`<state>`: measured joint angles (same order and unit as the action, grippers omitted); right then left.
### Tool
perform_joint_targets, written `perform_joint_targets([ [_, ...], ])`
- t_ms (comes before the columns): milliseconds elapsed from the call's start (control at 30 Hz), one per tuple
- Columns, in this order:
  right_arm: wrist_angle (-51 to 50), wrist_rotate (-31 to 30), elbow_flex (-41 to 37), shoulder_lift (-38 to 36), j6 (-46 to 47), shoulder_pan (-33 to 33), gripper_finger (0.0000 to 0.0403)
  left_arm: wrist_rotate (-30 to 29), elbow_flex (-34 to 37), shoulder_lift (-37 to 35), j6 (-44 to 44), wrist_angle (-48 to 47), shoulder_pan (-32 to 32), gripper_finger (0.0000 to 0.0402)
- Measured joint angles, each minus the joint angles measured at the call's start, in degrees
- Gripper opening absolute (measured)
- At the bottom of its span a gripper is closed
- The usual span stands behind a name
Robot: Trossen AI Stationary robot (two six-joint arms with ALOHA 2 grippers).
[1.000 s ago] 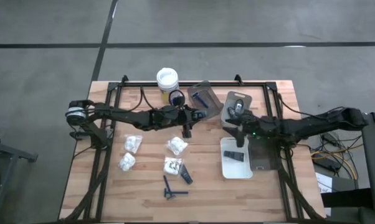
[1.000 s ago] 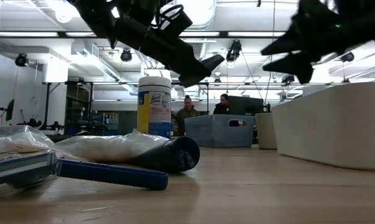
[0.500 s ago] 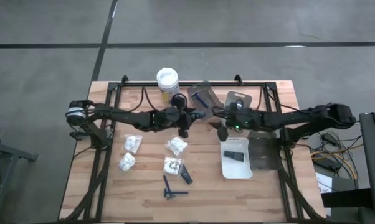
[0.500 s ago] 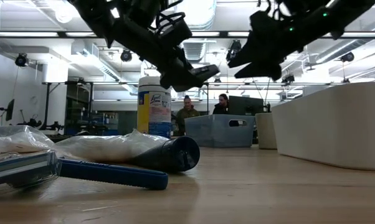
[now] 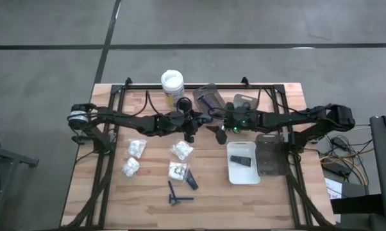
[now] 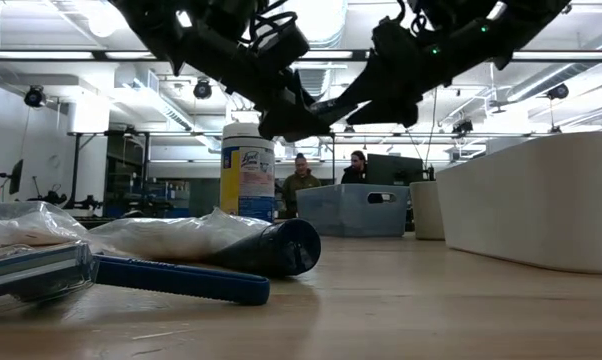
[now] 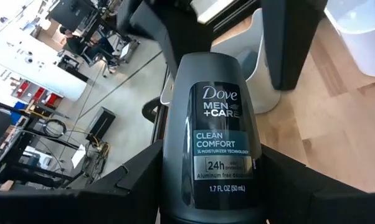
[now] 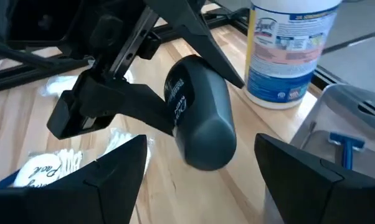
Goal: Pick & Place Travel size toiletries
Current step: Put the gray deodorant into the gray bin
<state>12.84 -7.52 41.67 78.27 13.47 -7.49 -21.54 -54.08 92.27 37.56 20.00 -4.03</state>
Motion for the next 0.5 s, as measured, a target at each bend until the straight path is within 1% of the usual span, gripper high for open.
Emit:
perform_joint_targets([
  [167, 3.15, 4.05, 0.99, 2.49, -0.14, -2.19, 0.0299, 0.27, 0.00, 0.00, 1.46, 0.40, 0.50, 0.0220],
  [267, 6.43, 7.03, 1.09, 3.56, -0.08, -3.20, 0.0292, 0.33, 0.00, 0.00, 1.49, 0.78, 0.43, 0.0220],
  [500, 8.74, 7.71, 1.01, 4.37, -0.20, -3.71, 0.0256, 0.24, 0.00, 0.00, 1.57, 1.57, 0.43, 0.0220],
])
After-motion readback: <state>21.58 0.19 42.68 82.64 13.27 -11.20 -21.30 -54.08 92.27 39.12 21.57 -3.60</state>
